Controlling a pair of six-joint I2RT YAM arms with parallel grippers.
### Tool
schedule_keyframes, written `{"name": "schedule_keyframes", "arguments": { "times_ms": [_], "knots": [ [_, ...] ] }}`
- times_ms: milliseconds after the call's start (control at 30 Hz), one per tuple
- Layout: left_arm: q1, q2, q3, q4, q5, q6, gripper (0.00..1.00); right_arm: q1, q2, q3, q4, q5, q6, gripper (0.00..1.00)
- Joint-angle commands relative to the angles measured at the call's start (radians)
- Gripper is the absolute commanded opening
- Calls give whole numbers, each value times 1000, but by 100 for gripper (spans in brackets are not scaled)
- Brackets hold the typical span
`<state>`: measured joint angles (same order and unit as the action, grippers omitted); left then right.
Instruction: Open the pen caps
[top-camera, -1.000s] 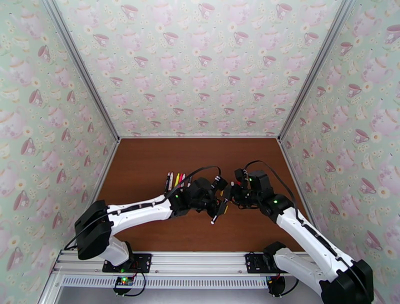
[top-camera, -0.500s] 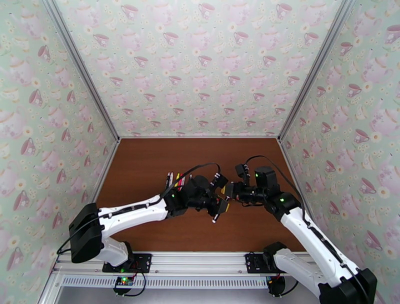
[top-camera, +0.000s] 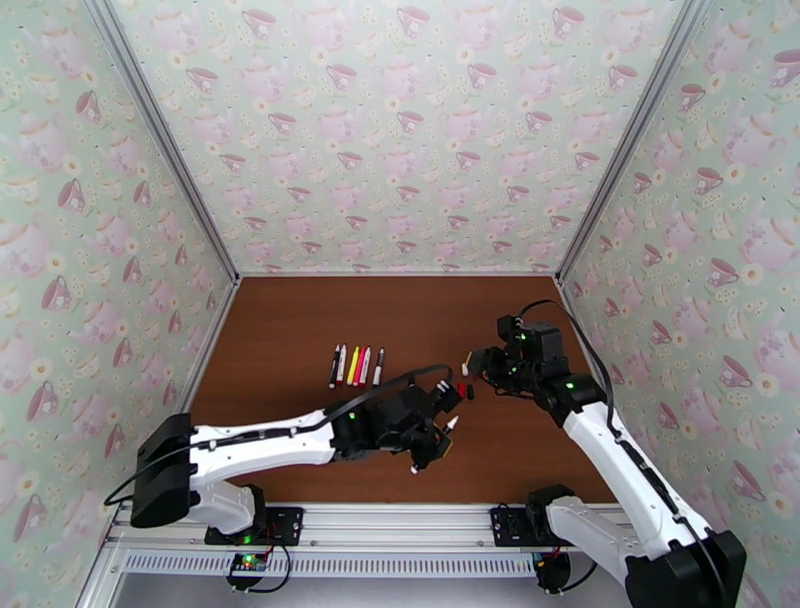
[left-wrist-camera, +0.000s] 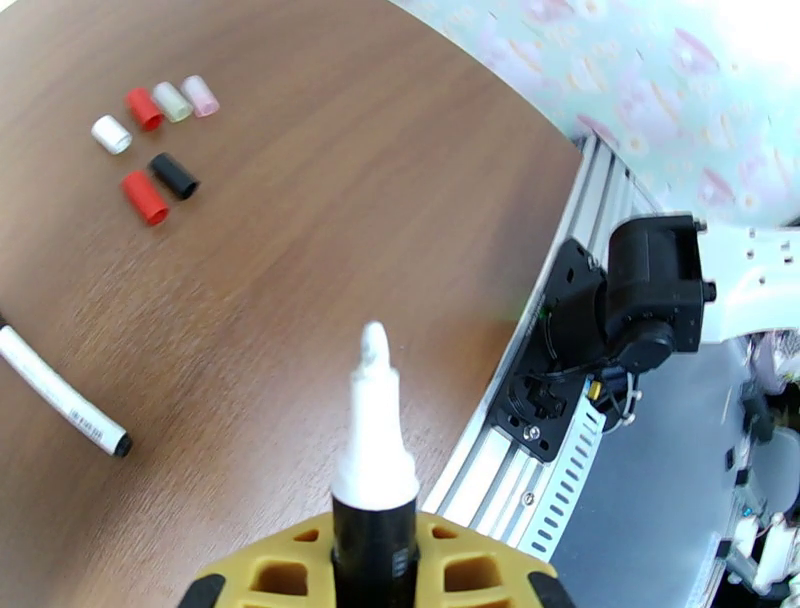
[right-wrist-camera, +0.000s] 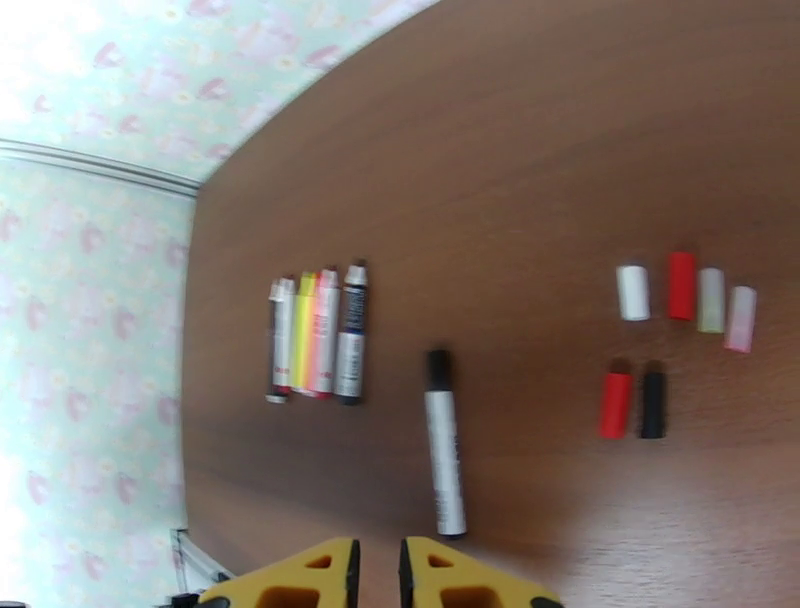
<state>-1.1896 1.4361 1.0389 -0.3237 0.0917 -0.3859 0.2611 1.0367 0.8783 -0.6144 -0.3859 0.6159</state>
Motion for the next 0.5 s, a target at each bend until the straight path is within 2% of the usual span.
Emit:
{"name": "schedule_keyframes", "arguments": {
  "times_ms": [0,167,467],
  "knots": [
    [34,-87,-34,100,39,-59,1,-7,38,15,-120,116,-102,8],
    [97,-170,-135,196,60,-128,5,-8,122,15,-159,261,-164,8],
    [148,-238,-174,166,21,-161,6,-17,362,60,-131,322,-226,10]
  ]
}}
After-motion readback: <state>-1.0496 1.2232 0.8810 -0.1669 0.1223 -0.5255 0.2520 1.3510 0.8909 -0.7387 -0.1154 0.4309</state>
